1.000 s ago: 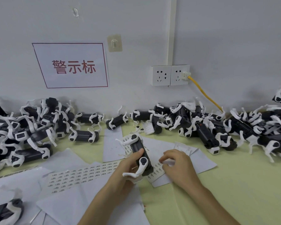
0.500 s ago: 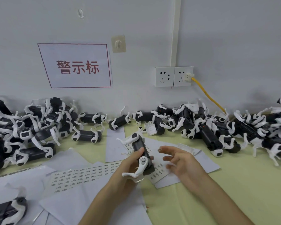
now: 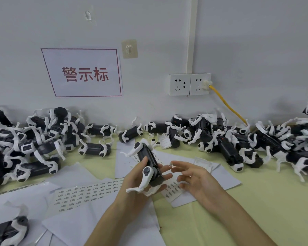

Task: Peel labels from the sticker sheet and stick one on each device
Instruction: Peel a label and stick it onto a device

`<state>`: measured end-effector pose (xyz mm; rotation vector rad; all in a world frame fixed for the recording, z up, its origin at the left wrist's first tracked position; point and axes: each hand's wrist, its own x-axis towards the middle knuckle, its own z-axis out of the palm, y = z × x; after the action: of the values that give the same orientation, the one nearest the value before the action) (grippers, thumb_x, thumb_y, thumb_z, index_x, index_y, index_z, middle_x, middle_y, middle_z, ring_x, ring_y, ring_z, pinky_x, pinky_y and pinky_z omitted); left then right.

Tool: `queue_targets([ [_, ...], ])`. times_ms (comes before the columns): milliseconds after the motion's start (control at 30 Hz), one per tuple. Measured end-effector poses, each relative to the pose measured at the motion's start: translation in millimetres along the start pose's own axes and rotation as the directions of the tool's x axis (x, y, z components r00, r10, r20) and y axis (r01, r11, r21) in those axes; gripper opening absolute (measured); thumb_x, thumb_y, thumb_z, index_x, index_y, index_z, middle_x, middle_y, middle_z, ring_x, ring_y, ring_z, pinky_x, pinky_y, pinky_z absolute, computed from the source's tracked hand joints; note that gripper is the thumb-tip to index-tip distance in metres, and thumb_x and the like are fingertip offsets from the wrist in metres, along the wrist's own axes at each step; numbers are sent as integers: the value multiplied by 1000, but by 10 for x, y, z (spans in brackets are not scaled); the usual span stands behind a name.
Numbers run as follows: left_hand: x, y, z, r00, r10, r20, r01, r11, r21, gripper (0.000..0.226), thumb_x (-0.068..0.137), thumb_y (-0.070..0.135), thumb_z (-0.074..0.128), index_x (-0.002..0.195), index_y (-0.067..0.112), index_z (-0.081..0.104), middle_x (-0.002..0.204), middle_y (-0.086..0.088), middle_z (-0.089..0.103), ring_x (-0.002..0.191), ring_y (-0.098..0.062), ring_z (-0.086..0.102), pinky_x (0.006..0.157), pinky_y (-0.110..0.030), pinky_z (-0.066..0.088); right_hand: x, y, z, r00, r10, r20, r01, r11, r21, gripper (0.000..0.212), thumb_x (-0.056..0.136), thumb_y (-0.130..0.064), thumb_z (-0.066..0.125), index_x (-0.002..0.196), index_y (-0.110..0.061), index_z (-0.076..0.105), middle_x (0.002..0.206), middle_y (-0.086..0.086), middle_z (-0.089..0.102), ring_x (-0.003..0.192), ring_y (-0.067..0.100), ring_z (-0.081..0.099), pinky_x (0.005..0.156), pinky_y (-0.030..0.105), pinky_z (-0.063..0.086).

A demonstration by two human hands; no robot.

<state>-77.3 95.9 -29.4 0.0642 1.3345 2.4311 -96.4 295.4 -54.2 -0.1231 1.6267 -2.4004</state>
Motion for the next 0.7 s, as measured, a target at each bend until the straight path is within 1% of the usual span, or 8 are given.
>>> queue_targets([
  [133, 21, 11, -33, 1000, 5, 2, -5, 1000, 11, 52, 77, 49, 56, 101, 4, 62, 125, -22, 70, 116, -38, 66, 103, -48, 46, -7, 21, 40, 977, -122, -175, 61, 945, -321, 44, 90, 9, 49, 96, -19, 82, 87, 7, 72, 66, 15, 62, 62, 27, 53],
  [233, 21, 26, -37, 1000, 18, 12, -18, 999, 29, 49, 75, 49, 57, 98, 6, 63, 124, -21, 71, 114, -38, 64, 110, -52, 40, -5, 59, 45, 912, -319, -257, 90, 768, -634, 39, 91, 5, 54, 93, -26, 77, 81, 3, 71, 59, 12, 64, 64, 34, 59],
  [300, 27, 28, -36, 1000, 25, 14, -26, 998, 65, 47, 77, 49, 57, 97, 7, 63, 123, -21, 71, 111, -36, 65, 101, -47, 46, -18, 58, 42, 838, -508, -201, 187, 612, -768, 36, 92, 1, 59, 97, -30, 76, 83, -8, 69, 62, 9, 63, 63, 25, 56],
  [367, 19, 21, -37, 999, 46, 15, -48, 992, 117, 47, 79, 47, 57, 100, 5, 66, 125, -22, 70, 110, -35, 65, 86, -39, 52, -50, 29, 52, 746, -666, -23, 327, 396, -858, 35, 91, 1, 65, 104, -29, 77, 87, -17, 66, 68, 8, 61, 61, 12, 46],
  [433, 16, -2, -51, 998, 65, 9, -66, 982, 178, 47, 82, 46, 61, 100, 4, 73, 125, -23, 69, 110, -35, 65, 80, -33, 56, -78, 27, 64, 702, -696, 149, 417, 233, -878, 34, 90, 1, 69, 108, -26, 77, 91, -19, 62, 68, 8, 58, 62, 9, 42],
  [533, 55, -19, -62, 997, 77, 25, -81, 971, 224, 40, 82, 44, 74, 94, 6, 79, 117, -24, 70, 107, -36, 67, 81, -34, 57, -87, 41, 78, 729, -640, 244, 415, 129, -901, 26, 90, -6, 73, 106, -24, 78, 93, -15, 59, 66, 7, 56, 62, 13, 43],
  [633, 125, -35, -53, 997, 71, 42, -80, 957, 280, 49, 66, 53, 84, 90, 11, 81, 110, -18, 74, 105, -32, 70, 87, -40, 59, -98, 27, 69, 751, -616, 239, 383, 110, -917, 16, 90, -12, 75, 101, -24, 77, 95, -14, 57, 66, 8, 56, 62, 28, 51],
  [700, 153, -60, -94, 996, 74, 53, -87, 945, 316, 56, 65, 61, 88, 96, 14, 81, 118, -17, 73, 113, -33, 69, 93, -41, 57, -110, 16, 64, 747, -620, 239, 375, 98, -922, 13, 89, -15, 77, 96, -26, 75, 95, -18, 55, 67, 7, 56, 62, 29, 51],
])
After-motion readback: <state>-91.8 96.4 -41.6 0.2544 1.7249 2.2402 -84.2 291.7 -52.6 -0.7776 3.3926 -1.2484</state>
